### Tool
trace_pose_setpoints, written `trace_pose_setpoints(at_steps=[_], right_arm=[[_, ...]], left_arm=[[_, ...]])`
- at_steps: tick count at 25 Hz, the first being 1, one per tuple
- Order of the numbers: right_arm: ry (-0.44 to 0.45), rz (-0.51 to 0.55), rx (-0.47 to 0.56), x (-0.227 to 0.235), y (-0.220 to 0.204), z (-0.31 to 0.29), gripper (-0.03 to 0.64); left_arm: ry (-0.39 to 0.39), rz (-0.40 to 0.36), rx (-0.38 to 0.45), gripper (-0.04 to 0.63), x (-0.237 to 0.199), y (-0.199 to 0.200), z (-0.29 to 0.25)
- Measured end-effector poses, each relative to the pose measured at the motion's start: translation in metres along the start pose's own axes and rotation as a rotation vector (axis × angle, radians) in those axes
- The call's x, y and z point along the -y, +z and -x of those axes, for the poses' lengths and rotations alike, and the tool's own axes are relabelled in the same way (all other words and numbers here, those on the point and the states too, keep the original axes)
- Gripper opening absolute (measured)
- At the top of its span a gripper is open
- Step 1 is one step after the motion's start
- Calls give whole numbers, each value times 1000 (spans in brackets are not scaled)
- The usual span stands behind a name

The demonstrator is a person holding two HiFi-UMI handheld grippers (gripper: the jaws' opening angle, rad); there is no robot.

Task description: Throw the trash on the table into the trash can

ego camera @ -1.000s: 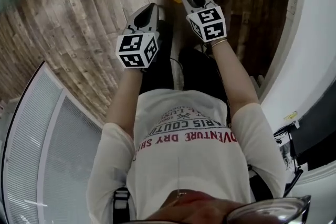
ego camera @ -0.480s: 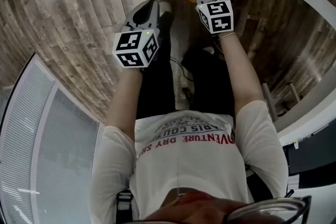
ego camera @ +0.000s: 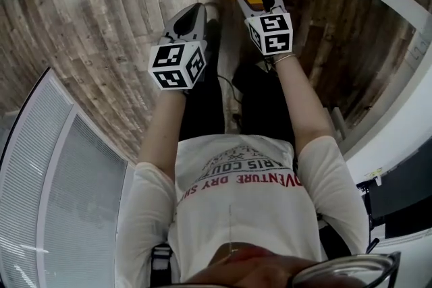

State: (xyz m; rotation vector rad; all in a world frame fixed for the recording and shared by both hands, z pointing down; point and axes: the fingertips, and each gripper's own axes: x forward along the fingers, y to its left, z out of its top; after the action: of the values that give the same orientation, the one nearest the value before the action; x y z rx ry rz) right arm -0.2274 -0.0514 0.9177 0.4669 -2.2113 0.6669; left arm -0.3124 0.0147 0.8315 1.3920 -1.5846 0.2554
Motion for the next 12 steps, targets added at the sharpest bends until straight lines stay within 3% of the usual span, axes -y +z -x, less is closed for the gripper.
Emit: trace_pose_setpoints(at_steps=[2, 6, 12], right_arm=[[-5, 4, 11, -7, 16, 27, 184], [-68, 8, 72, -16, 61, 90, 53], [-160, -74, 191, -31, 147, 199, 34]], left_arm=[[-14, 1, 10, 23, 16, 14, 15], [-33, -36, 34, 23, 48, 52, 52], [-130, -131, 88, 23, 123, 128, 114]])
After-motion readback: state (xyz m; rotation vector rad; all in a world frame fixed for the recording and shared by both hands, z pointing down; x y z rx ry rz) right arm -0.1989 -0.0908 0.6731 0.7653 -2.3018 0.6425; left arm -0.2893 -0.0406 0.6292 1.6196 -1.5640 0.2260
